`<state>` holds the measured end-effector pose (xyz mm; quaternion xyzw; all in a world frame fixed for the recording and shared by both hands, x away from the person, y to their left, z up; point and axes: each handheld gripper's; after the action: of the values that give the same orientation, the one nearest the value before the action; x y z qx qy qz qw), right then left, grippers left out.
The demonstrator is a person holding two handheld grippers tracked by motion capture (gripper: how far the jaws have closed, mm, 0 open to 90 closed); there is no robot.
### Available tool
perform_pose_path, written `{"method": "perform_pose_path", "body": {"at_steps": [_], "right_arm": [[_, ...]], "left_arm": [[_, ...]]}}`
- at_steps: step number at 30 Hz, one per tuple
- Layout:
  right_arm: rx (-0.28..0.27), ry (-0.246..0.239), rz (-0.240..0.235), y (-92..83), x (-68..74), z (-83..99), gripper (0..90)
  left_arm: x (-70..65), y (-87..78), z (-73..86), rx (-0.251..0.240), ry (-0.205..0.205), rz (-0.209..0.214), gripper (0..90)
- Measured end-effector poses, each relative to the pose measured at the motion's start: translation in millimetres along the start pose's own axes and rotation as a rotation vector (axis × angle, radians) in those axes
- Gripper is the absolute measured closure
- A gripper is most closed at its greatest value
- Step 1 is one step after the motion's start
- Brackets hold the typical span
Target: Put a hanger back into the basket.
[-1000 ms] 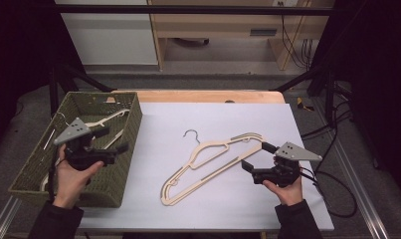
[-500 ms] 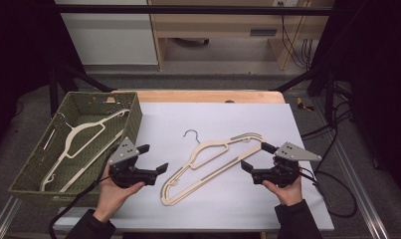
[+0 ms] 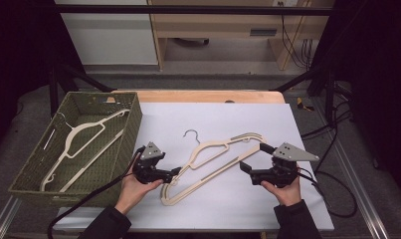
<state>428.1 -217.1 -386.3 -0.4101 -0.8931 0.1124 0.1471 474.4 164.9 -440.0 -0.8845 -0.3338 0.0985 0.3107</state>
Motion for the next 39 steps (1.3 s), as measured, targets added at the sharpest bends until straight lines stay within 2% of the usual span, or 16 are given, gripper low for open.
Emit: {"method": "perform_pose_path", "body": {"at_steps": [1, 5, 7, 10, 12, 16, 17, 18, 19, 20, 23, 27, 30, 35, 37, 39], "right_arm": [[0.006, -0.009, -0.001, 1.7, 0.3, 1.0, 6.6], [0.015, -0.009, -0.004, 3.8, 0.8, 1.7, 6.6], [0.020, -0.014, -0.006, 3.9, 0.8, 2.1, 6.6], [0.017, -0.011, -0.006, 4.0, 1.3, 2.1, 6.6], [0.017, -0.011, -0.006, 3.9, 1.2, 2.1, 6.6], [0.013, -0.007, -0.006, 3.8, 1.2, 1.8, 6.6], [0.014, -0.005, -0.007, 3.9, 1.3, 1.8, 6.6], [0.016, -0.010, -0.009, 3.9, 1.0, 1.9, 6.6], [0.017, -0.009, -0.009, 4.0, 1.2, 2.0, 6.6], [0.017, -0.009, -0.009, 4.2, 1.2, 2.1, 6.6], [0.019, -0.012, -0.010, 4.2, 1.1, 2.1, 6.5], [0.013, -0.004, -0.009, 3.2, 1.5, 1.7, 6.6], [0.013, -0.005, -0.011, 3.6, 1.9, 2.0, 6.6], [0.020, -0.009, -0.015, 5.0, 2.3, 2.8, 6.6], [0.020, -0.010, -0.015, 5.0, 2.2, 2.8, 6.6], [0.017, -0.011, -0.014, 4.6, 2.1, 2.6, 6.6]], "left_arm": [[0.1, 4.5, 3.1, 0.025, 0.006, -0.010, 23.9], [-2.4, 7.9, 5.8, 0.030, 0.018, -0.015, 35.2], [-2.4, 9.2, 6.7, 0.032, 0.019, 0.007, 44.6], [-5.9, 9.9, 8.5, 0.054, 0.028, 0.012, 43.6], [-8.9, 7.9, 7.5, 0.054, 0.037, -0.007, 41.9], [-17.9, -7.4, -2.9, 0.010, 0.040, 0.022, 44.1], [-20.4, -14.3, -7.9, -0.025, 0.014, 0.041, 43.0], [-20.4, -14.3, -7.9, -0.025, 0.014, 0.041, 40.5], [-26.3, -13.9, -12.6, 0.003, 0.046, 0.032, 39.9], [-30.5, -11.0, -14.3, 0.014, 0.058, 0.030, 39.4], [-35.2, 0.5, -20.7, 0.048, 0.048, 0.034, 36.4], [-27.0, 12.6, -20.6, 0.085, 0.021, -0.007, 40.1], [-23.2, 23.8, -12.5, 0.146, 0.040, -0.035, 47.1], [-19.9, 41.2, -0.6, 0.209, 0.032, -0.047, 53.0], [-19.9, 45.8, 1.8, 0.212, 0.029, -0.043, 53.7], [-19.5, 45.7, 0.8, 0.208, 0.023, -0.039, 59.2]]}}
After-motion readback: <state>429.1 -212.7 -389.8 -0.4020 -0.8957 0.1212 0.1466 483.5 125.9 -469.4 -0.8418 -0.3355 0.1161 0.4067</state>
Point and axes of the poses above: each handheld gripper's, and its own axes: y roughly forward along the jaws, z roughly out of its underside, x roughly to its left, and after that the axes turned 6 degrees about y, right-handed
